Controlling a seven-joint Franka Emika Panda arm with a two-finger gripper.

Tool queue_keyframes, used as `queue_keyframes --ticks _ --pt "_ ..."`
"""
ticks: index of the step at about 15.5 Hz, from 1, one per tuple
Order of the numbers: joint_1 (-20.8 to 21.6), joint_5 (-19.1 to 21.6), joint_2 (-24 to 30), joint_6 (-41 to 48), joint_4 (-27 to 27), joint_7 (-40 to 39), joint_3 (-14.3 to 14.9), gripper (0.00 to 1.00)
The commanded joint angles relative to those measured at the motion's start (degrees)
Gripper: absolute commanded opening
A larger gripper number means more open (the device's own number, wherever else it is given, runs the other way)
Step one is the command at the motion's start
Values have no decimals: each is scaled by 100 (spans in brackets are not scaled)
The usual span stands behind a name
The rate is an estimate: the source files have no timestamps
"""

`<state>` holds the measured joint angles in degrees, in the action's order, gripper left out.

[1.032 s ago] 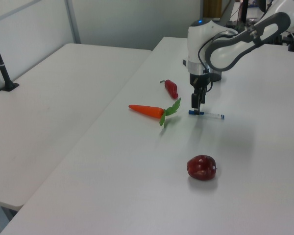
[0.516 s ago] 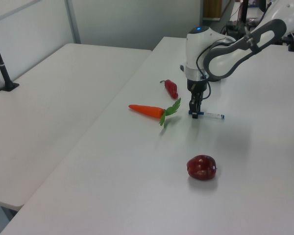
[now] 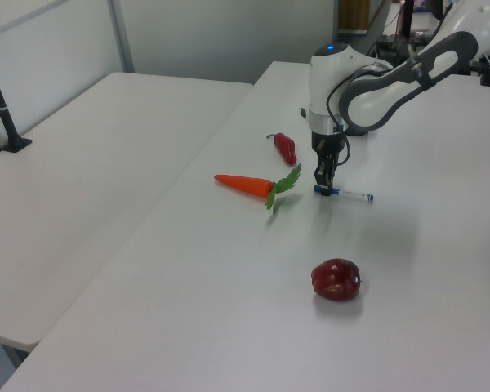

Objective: Place marker
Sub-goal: 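Lift the marker and carry it toward the black mesh pen cup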

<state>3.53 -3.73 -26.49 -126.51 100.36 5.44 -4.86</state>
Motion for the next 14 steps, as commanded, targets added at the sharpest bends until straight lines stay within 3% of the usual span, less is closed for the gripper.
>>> queue_keyframes --ticks 1,5,9,14 --pt "209 -93 398 547 -69 397 38 11" --pt "384 -84 794 1275 -279 589 29 12" --pt "350 -58 829 2068 -1096 748 73 12" --pt "-281 -206 961 2078 -1413 678 117 12"
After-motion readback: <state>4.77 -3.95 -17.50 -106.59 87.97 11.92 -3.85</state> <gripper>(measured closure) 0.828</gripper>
